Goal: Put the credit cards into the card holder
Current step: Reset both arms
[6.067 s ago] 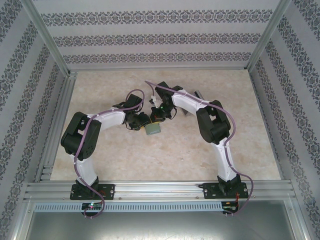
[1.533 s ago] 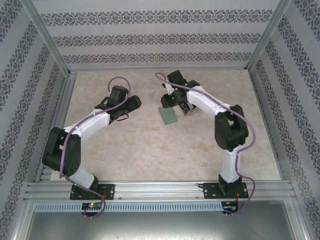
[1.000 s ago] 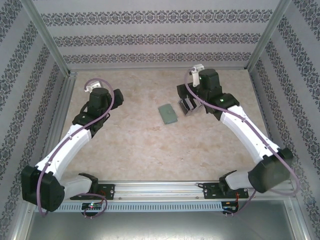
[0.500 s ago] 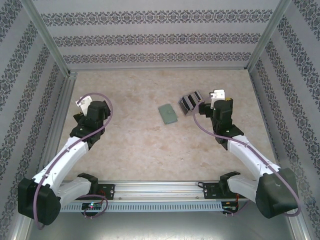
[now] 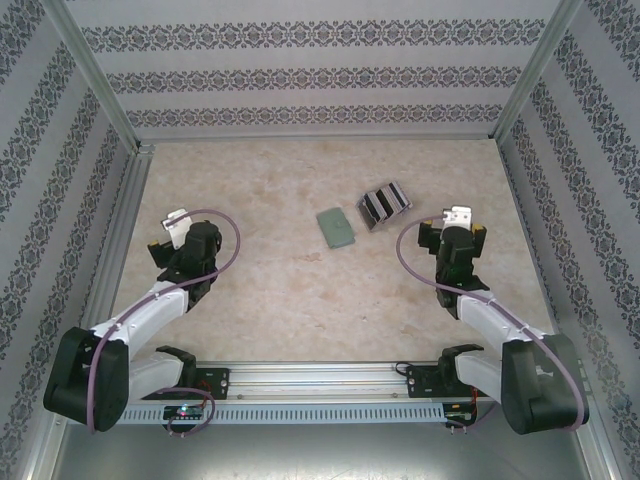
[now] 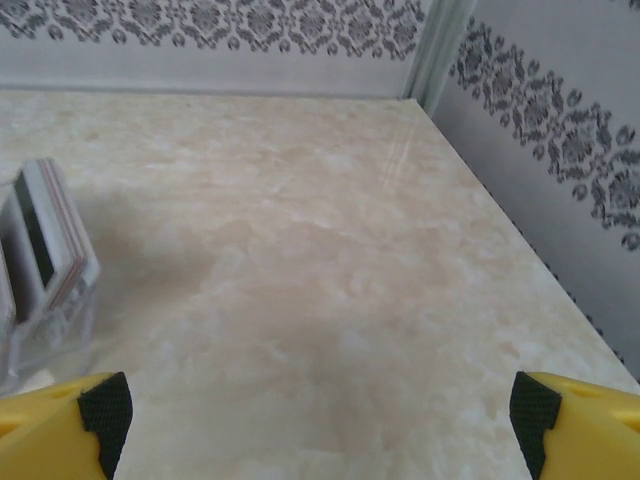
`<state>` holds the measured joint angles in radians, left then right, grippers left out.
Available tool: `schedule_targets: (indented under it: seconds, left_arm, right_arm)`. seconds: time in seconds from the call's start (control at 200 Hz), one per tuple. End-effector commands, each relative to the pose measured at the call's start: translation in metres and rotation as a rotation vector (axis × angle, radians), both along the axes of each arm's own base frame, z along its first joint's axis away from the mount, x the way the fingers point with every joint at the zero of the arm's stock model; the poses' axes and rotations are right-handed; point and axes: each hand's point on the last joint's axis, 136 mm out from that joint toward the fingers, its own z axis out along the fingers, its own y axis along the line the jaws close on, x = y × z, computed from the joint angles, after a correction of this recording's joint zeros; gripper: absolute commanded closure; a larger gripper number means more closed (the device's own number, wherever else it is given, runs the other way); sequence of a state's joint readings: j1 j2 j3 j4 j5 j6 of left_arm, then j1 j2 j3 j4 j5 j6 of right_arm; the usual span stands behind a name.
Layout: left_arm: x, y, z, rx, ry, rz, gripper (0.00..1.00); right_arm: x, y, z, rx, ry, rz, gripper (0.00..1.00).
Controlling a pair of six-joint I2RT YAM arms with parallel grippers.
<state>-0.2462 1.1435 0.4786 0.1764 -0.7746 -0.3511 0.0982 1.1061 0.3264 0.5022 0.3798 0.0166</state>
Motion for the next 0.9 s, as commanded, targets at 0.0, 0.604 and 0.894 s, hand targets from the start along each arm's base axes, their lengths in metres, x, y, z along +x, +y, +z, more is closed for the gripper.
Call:
schedule_targets:
  seconds: [0.0, 0.604, 0.894]
  left_arm:
    - [0.010, 0.009, 0.013, 0.018, -0.118, 0.012, 0.01]
    - [0.066, -0.037, -0.042, 0.064, -0.027, -0.440, 0.01]
    - [0.077, -0.040, -0.052, -0.003, 0.022, -0.508, 0.01]
  right_arm:
    - [-0.001, -0.003, 0.001, 0.065, -0.075, -0.008, 0.02]
    - [0.021, 0.022, -0.003, 0.059, -0.133, 0.150, 0.02]
    - [0.034, 0.032, -0.021, 0.066, -0.110, 0.204, 0.02]
